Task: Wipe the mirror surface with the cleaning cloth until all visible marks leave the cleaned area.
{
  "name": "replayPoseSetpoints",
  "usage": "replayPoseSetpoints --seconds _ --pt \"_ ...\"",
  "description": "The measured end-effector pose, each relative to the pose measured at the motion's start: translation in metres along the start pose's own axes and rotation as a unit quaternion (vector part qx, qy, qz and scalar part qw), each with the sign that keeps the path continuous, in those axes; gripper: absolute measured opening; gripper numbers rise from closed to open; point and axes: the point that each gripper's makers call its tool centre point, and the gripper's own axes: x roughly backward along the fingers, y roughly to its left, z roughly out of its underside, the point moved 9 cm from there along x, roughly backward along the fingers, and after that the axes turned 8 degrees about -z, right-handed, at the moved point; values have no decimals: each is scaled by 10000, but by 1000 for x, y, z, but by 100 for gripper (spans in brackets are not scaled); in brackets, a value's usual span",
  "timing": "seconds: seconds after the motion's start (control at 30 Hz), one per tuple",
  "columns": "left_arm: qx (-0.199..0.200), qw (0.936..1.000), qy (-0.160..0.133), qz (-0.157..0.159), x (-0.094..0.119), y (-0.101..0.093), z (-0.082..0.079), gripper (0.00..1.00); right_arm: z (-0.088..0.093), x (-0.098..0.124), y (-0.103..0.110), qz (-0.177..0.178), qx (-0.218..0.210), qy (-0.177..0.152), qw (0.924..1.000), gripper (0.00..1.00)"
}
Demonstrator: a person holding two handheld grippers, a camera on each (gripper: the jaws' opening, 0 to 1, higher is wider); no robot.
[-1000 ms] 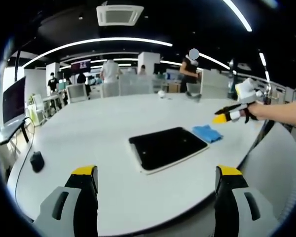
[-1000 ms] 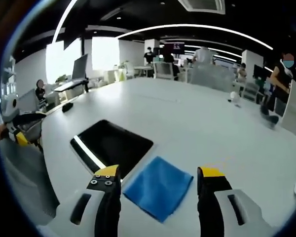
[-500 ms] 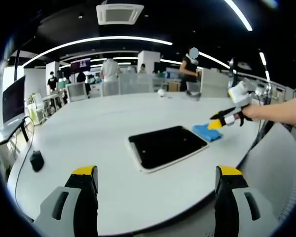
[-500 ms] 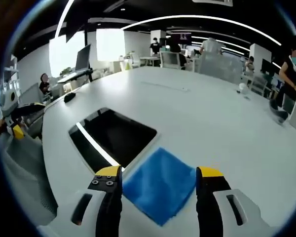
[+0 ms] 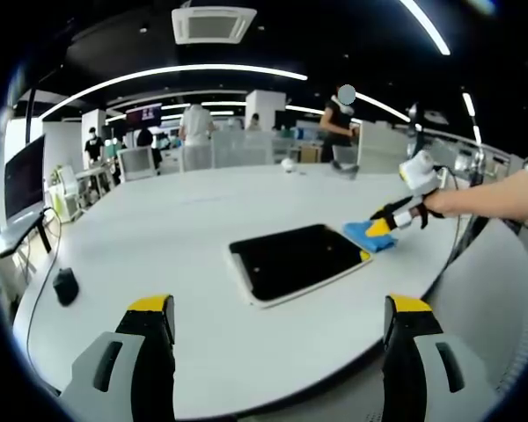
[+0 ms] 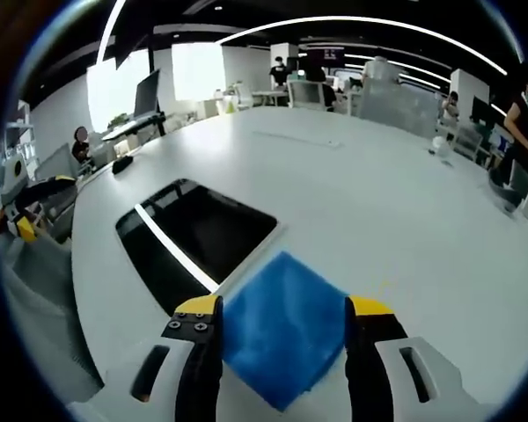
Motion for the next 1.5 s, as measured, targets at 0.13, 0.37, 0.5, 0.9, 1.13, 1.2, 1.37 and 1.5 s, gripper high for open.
replayPoseSetpoints --seconds 0.13,0.37,0.5,0.9,1.13,1.2,1.37,1.5 --pt "-1 10000 4 3 0 0 0 100 6 -6 0 -50 55 169 9998 52" --pt "16 10000 5 -11 0 0 1 100 12 -9 -2 -69 27 208 9998 52" --pt "8 10000 14 4 0 -1 1 100 12 -9 -2 -71 27 204 9998 51" --pt "-10 9999 91 103 1 -2 2 86 13 -9 -2 -61 40 162 9998 47" --pt "-37 10000 36 46 1 -1 2 90 13 -8 -1 -55 15 178 9998 40" --pt "-68 10000 -53 -40 1 0 0 97 13 -8 1 -64 18 184 9998 39" --pt "-76 10000 -42 -30 1 0 0 99 13 -7 2 -81 40 223 9997 30" --pt "-67 10000 -58 -41 1 1 0 99 13 -8 4 -107 49 239 9996 27"
